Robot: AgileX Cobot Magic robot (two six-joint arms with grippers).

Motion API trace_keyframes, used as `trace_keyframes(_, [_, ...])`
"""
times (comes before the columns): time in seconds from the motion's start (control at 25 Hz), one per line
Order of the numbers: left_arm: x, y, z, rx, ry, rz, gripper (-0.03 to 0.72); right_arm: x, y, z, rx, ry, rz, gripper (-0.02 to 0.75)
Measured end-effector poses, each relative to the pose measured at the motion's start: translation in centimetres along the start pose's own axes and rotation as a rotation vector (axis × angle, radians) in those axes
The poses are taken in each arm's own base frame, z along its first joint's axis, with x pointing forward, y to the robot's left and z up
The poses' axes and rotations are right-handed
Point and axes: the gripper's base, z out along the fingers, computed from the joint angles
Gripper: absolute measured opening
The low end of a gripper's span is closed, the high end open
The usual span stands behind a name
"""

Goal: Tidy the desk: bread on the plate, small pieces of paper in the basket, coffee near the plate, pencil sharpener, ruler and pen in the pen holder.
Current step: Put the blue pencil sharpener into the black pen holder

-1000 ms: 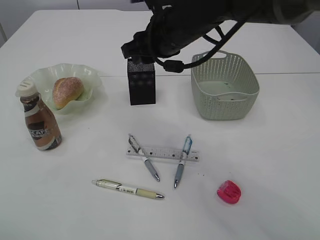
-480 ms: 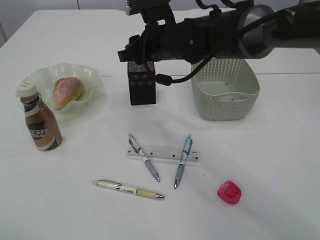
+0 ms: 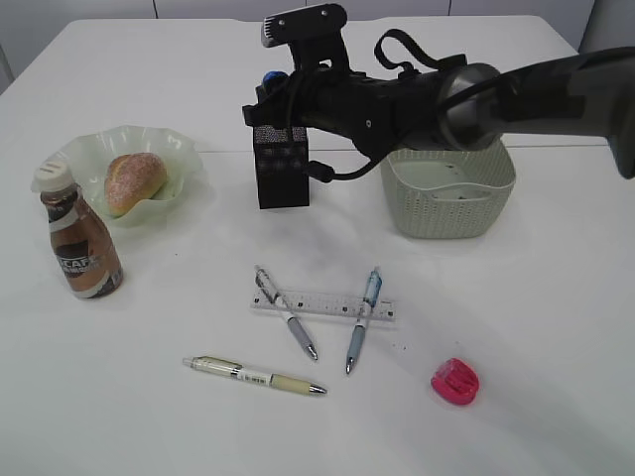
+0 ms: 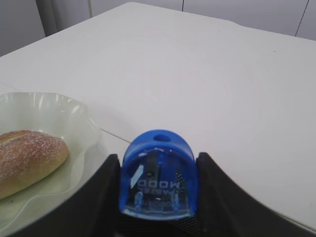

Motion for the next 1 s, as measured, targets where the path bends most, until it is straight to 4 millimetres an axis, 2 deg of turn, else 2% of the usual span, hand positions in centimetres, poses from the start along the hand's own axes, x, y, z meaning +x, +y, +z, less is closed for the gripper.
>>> trace_keyframes(0.32, [0.0,0.1,0.0,-0.012,-0.004,0.005,0.354,0.3,-0.6,1.4,0.013,-0.026,0.003,0.31])
trace_keyframes(0.52, [-0.2,0.2,0.0,-0.018,-0.02,0.008,0.354,1.6,-0.7,2.3,0.015,-0.009,0.004,0.31])
trace_keyframes(1.0, [-0.3,0.2,0.0,-0.023,-0.029,0.01,0.354,1.7,-0.8,2.5,0.014,-0.008,-0.011,0.31])
